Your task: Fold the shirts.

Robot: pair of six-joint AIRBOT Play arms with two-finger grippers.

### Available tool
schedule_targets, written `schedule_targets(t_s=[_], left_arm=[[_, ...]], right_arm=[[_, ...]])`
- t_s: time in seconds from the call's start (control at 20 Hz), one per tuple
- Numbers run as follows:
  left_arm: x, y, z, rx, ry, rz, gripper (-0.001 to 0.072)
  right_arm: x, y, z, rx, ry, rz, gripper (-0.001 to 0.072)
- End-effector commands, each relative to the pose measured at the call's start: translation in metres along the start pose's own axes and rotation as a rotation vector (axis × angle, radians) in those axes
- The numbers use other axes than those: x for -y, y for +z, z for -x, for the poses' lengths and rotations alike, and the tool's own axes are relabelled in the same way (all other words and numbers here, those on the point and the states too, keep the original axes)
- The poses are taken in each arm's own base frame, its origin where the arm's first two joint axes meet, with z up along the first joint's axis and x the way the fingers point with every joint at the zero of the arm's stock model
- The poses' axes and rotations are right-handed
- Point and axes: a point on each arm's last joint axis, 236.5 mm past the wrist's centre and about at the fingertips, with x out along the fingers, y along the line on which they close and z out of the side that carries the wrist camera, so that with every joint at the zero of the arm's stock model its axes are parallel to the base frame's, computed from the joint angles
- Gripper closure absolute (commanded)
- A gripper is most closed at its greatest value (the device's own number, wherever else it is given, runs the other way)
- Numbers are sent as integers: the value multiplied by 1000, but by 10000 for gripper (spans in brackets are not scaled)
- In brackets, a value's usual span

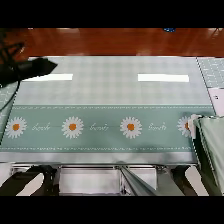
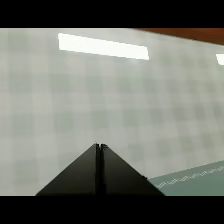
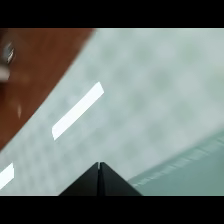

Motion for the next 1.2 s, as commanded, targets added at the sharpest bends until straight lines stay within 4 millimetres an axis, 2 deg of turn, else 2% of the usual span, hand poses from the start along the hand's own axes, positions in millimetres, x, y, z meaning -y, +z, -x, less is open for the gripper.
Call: schedule_targets(t_s=[0.0,0.05,0.1,0.2,0.25,0.3,0.4,0.65,1.15], left_arm=[[57,22,-12,-139,-91,-100,687],[65,13,-22,-190,-98,-130,687],[63,-3,-35,-248,-83,-156,687],[25,-47,-58,-388,53,-116,687],[2,-69,-63,-448,138,-74,687],[-16,-89,-64,-499,205,-9,687],[-30,-105,-64,-537,243,54,686],[-39,-105,-63,-538,259,67,686],[-39,-105,-63,-538,258,67,686]], right_arm=[[-86,-48,-92,-144,71,403,689],[-81,-75,-122,-222,-25,536,689],[-64,-94,-146,-286,-141,636,690],[-13,-123,-181,-421,-393,762,689],[9,-134,-189,-489,-471,766,689],[22,-146,-195,-552,-500,753,689],[34,-154,-202,-596,-526,743,689],[41,-146,-196,-596,-569,779,689],[41,-146,-197,-593,-567,779,689]])
